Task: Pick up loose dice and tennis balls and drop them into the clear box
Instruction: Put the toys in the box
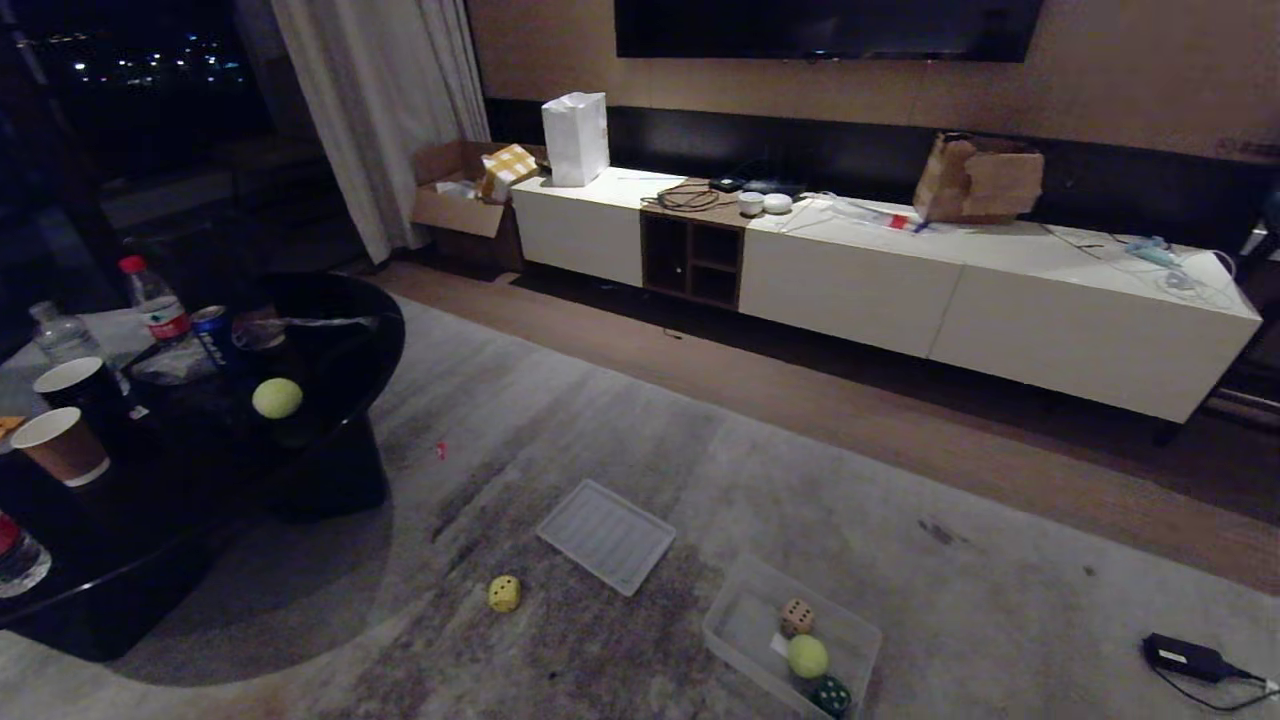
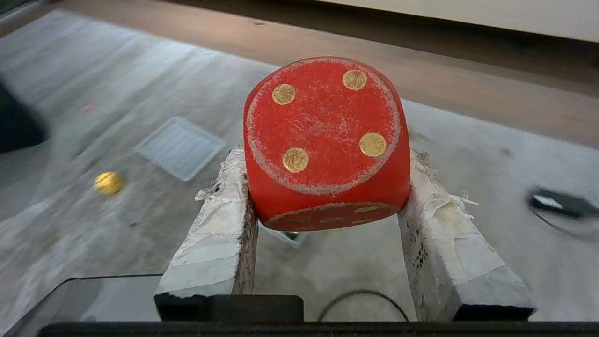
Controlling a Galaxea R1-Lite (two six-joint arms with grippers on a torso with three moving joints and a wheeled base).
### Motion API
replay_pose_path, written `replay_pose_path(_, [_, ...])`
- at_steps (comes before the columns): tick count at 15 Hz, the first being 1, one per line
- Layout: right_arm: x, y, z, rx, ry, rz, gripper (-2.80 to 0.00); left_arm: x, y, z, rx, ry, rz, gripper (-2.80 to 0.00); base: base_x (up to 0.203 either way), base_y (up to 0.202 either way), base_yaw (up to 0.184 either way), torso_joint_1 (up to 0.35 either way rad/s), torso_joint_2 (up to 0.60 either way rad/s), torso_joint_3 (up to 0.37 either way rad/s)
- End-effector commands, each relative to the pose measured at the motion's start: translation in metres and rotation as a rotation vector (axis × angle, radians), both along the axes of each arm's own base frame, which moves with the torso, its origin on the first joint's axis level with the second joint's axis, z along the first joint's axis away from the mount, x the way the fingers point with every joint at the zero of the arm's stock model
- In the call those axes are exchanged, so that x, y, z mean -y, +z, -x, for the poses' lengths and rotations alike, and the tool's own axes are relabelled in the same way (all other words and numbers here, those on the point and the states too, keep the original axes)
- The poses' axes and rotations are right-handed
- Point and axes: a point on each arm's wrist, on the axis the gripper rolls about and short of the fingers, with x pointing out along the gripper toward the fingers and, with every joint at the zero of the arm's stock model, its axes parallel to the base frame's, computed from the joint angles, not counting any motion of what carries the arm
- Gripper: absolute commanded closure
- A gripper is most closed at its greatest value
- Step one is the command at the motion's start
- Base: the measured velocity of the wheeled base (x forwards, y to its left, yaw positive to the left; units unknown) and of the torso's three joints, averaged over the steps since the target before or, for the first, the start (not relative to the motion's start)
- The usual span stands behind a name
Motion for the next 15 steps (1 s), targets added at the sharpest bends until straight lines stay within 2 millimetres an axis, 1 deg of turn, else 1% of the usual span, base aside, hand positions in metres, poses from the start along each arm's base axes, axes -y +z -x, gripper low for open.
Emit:
replay_pose_path(1, [0.0000, -0.0001, -0.0001, -0.003, 0.001, 0.000, 0.00, 0.0000, -0.0003, -0.0002, -0.001, 0.001, 0.002, 0.00, 0.001, 0.004, -0.110, 0.000, 0.00, 0.002])
replay_pose_path(7, [0.0000, -0.0001, -0.0001, -0.003, 0.001, 0.000, 0.00, -0.0001, -0.0003, -0.0002, -0.001, 0.003, 0.006, 0.00, 0.001, 0.001, -0.011, 0.001, 0.00, 0.001])
replay_pose_path(12, [0.0000, -0.0001, -0.0001, -0.003, 0.001, 0.000, 0.00, -0.0001, -0.0003, -0.0002, -0.001, 0.003, 0.017, 0.00, -0.145, 0.000, 0.001, 0.002, 0.00, 0.002])
replay_pose_path(15, [0.0000, -0.0001, -0.0001, -0.003, 0.001, 0.000, 0.00, -0.0002, -0.0003, -0.0002, -0.001, 0.007, 0.017, 0.00, 0.000, 0.000, 0.000, 0.000, 0.00, 0.000])
